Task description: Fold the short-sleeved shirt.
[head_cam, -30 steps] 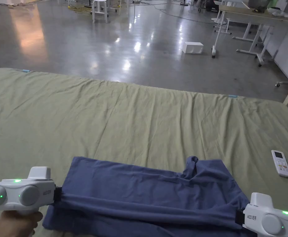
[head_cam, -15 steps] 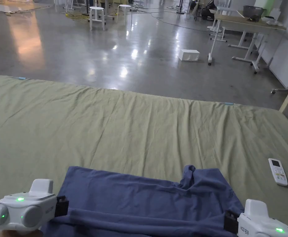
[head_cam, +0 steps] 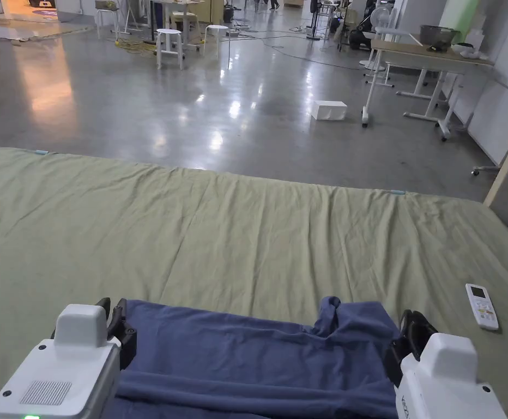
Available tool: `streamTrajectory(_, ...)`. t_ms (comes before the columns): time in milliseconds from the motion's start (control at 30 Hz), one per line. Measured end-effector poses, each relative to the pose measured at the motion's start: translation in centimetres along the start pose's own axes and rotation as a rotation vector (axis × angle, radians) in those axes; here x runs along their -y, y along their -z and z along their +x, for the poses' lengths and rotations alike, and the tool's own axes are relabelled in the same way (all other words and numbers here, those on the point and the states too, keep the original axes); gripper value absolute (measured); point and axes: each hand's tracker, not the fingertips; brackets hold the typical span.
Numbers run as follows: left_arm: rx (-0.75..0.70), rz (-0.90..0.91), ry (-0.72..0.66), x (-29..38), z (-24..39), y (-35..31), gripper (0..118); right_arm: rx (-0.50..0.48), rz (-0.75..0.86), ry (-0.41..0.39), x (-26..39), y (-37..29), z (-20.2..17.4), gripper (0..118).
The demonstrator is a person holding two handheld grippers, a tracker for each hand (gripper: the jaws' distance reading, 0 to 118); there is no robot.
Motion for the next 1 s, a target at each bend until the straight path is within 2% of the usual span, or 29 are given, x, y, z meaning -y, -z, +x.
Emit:
streamTrajectory(33, 0.01, 0.015, 0.0, -0.2, 0.0, -0.6, 13, 0.0, 0.013, -0.004, -0.5, -1.3, -0.8, 6)
streamTrajectory(67, -0.003, 0.033, 0.007, -0.3, 0.1, -1.0, 8, 0.003, 0.018, -0.009, -0.8, -1.6, -1.0, 6)
streamTrajectory(133, 0.022, 0.024, 0.023, -0.7, 0.1, -1.8, 4, 0.002, 0.02, -0.014, -1.1, -1.8, -1.0, 0)
streamTrajectory(367, 0.019, -0.034, 0.002, 0.3, -1.7, -2.3, 3, -0.016, 0.008, -0.027, -1.0, -3.1, -1.5, 0)
streamTrajectory(433, 0.006, -0.132, 0.012, 1.3, -2.4, -1.6, 3, -0.037, -0.043, -0.001, -0.1, -3.1, -1.6, 0)
streamTrajectory(500, 0.008, -0.281, -0.001, 2.7, -3.4, -0.4, 3, -0.037, -0.032, -0.057, 0.4, -3.3, -2.0, 0)
streamTrajectory(667, 0.019, -0.481, -0.082, 5.6, -6.3, 2.4, 4, -0.058, -0.104, -0.064, 1.9, -3.0, -2.2, 0)
streamTrajectory(733, 0.009, -0.586, -0.069, 6.6, -7.2, 4.0, 21, -0.068, -0.134, -0.069, 2.3, -2.8, -2.4, 0)
streamTrajectory(800, -0.011, -0.689, -0.066, 7.8, -7.6, 5.9, 53, -0.074, -0.153, -0.07, 2.9, -2.8, -2.5, 0)
streamTrajectory(833, -0.006, -0.714, -0.086, 8.2, -7.9, 6.5, 62, -0.075, -0.163, -0.078, 3.1, -2.8, -2.5, 0)
streamTrajectory(867, -0.011, -0.739, -0.114, 8.8, -8.1, 7.3, 66, -0.076, -0.17, -0.087, 3.4, -2.8, -2.6, 0)
streamTrajectory(967, 0.019, -0.793, -0.184, 9.4, -7.8, 8.6, 67, -0.07, -0.178, -0.134, 4.0, -2.9, -2.8, 0)
streamTrajectory(1000, 0.027, -0.815, -0.198, 9.7, -7.6, 9.1, 67, -0.073, -0.193, -0.125, 4.3, -2.9, -2.7, 0)
